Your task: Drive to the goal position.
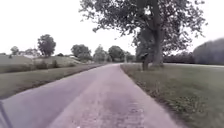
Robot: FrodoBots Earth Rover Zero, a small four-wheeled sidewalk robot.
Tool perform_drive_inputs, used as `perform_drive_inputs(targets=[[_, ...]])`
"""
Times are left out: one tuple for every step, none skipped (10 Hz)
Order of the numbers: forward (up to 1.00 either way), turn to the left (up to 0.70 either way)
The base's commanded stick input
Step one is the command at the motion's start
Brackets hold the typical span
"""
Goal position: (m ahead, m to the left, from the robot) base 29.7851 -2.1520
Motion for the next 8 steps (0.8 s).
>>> perform_drive_inputs(targets=[[0.70, 0.00], [0.70, 0.00], [0.70, 0.00], [0.70, 0.00], [0.70, 0.00], [0.70, 0.00], [0.70, 0.00], [0.70, 0.00]])
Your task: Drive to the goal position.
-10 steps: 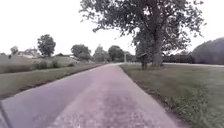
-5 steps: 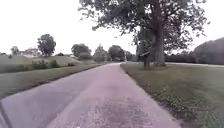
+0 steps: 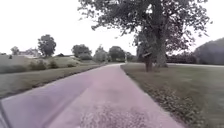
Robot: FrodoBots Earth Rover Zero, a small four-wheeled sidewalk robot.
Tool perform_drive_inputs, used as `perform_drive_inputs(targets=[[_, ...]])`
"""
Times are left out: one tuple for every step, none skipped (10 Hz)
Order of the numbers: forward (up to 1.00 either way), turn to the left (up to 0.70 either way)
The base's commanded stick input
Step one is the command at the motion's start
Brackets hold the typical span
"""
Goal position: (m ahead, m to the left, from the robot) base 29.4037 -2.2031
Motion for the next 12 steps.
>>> perform_drive_inputs(targets=[[0.70, 0.00], [0.70, 0.00], [0.70, 0.00], [0.70, 0.00], [0.70, 0.00], [0.70, 0.00], [0.70, 0.00], [0.70, 0.00], [0.70, 0.00], [0.70, 0.00], [0.70, 0.00], [0.70, 0.00]])
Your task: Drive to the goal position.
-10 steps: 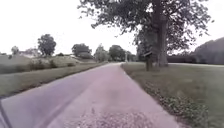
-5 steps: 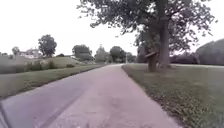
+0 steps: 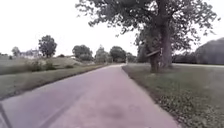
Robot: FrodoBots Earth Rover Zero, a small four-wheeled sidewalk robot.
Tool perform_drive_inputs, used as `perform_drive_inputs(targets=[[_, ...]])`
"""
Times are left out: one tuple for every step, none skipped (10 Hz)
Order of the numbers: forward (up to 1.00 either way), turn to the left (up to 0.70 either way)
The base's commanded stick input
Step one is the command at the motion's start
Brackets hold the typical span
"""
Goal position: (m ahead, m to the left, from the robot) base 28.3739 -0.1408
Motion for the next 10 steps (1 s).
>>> perform_drive_inputs(targets=[[0.70, 0.00], [0.70, 0.00], [0.70, 0.00], [0.70, 0.00], [0.70, 0.00], [0.70, 0.00], [0.70, 0.00], [0.70, 0.00], [0.70, 0.00], [0.70, 0.00]])
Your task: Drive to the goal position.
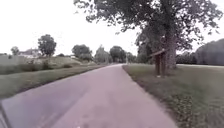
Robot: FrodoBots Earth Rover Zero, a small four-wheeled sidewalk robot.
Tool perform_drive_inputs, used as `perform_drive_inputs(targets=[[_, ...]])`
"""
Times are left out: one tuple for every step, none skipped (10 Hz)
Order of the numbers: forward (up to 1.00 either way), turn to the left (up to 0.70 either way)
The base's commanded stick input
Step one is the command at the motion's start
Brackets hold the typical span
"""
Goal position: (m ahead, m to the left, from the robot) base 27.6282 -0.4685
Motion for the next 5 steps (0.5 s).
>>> perform_drive_inputs(targets=[[0.70, 0.00], [0.70, 0.00], [0.70, 0.00], [0.70, 0.00], [0.70, 0.00]])
